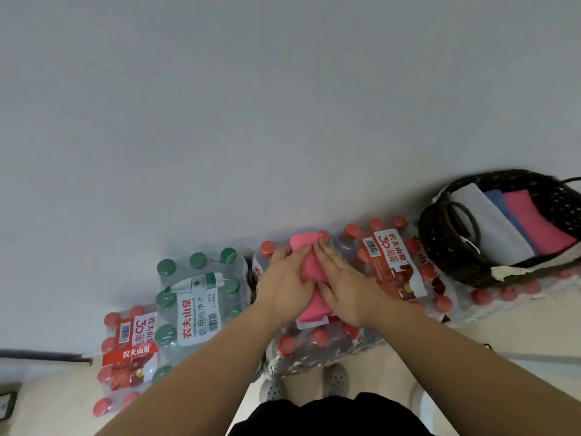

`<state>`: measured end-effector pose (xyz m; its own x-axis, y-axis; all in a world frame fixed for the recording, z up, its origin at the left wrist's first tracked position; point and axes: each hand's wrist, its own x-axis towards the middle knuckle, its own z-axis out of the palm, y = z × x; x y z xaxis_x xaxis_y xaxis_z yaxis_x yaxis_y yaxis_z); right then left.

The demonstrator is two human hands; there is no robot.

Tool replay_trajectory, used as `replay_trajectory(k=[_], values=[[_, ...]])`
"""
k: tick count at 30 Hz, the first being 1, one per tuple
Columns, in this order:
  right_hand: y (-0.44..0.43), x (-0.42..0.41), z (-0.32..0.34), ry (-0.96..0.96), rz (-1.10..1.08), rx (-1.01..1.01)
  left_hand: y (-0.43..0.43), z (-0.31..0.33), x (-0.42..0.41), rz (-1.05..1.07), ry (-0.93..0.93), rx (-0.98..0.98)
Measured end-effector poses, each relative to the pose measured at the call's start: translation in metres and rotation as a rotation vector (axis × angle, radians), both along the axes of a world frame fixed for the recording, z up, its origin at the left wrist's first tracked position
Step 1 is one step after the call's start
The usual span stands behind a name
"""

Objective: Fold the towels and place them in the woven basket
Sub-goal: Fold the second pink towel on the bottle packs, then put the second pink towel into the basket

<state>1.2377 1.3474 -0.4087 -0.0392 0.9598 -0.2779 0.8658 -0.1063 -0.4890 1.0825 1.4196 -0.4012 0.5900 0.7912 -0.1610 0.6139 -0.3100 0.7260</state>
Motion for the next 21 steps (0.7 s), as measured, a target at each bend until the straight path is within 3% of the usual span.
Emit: replay_trajectory(k=[4,13,17,21], values=[[-0.006,-0.001,0.019,0.183,-0.101,0.012,-0.004,0.013,0.003,0.072,-0.142,-0.112],[-0.006,0.041,0.105,0.385,-0.411,0.381,-0.021,0.104,0.052,0.123,-0.622,-0.316],[-0.015,0.086,0.126,0.571,-0.436,0.442,-0.031,0.126,0.100,0.087,-0.681,-0.297],[-0.037,0.147,0.130,0.553,-0.466,0.559,-0.047,0.134,0.162,0.026,-0.634,-0.194]])
